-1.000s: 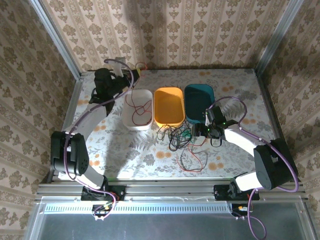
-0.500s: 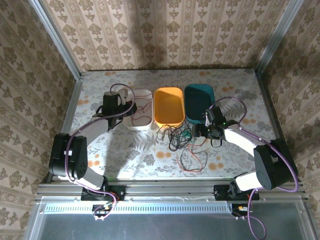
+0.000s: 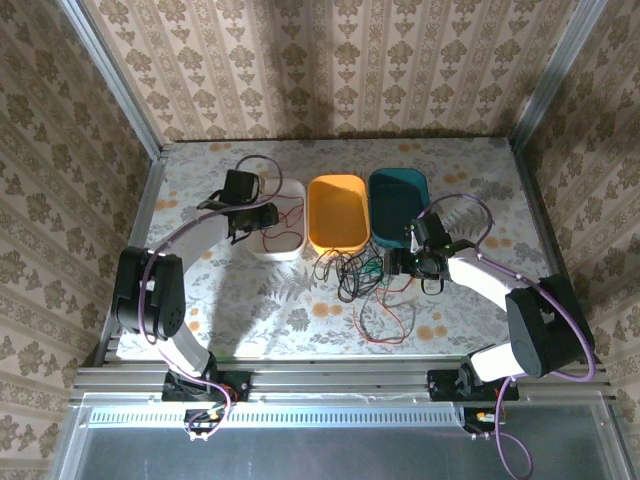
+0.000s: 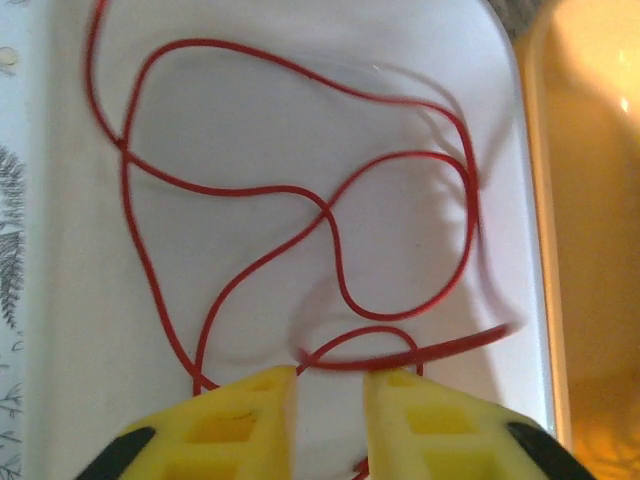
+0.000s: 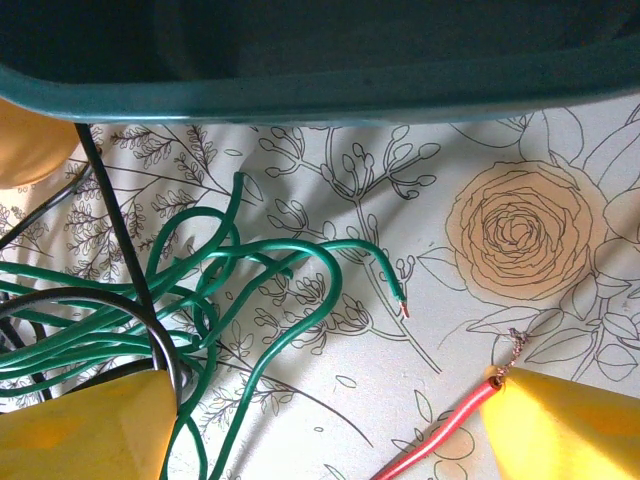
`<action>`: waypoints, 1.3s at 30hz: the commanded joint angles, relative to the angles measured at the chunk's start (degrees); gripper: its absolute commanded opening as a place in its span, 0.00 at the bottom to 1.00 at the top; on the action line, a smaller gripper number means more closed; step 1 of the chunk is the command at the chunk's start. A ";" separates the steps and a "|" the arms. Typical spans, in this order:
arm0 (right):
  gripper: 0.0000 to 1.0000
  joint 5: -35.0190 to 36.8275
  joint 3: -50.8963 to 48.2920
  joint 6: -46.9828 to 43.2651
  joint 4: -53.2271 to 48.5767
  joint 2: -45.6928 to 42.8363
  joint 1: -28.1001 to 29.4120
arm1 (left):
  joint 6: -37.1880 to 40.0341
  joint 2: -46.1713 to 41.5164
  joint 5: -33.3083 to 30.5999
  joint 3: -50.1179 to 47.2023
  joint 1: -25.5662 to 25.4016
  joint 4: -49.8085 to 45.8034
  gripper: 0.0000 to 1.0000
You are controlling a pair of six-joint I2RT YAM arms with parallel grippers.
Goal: Untangle the cables
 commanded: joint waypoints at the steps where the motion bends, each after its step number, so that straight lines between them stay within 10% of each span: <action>1: 0.81 0.76 -0.97 -0.91 -0.95 0.05 -0.13 | 3.62 0.69 -5.32 4.05 -1.96 -7.69 0.49; 7: 0.81 1.33 -1.83 -0.88 -1.06 -1.69 -0.08 | 9.03 -2.82 -12.67 8.03 -5.52 -8.80 0.64; 14: 0.80 1.18 -1.82 -1.00 -2.60 -4.74 0.31 | 31.72 -5.90 17.42 5.74 -17.67 -3.21 0.77; 29: 0.80 -6.44 6.45 7.65 -13.37 -9.92 -7.12 | 44.47 5.55 12.89 5.29 -31.12 8.34 0.77; 39: 0.78 -6.42 8.75 -0.72 -33.15 -10.91 7.07 | 34.39 4.04 -11.64 -2.08 -30.30 26.76 0.80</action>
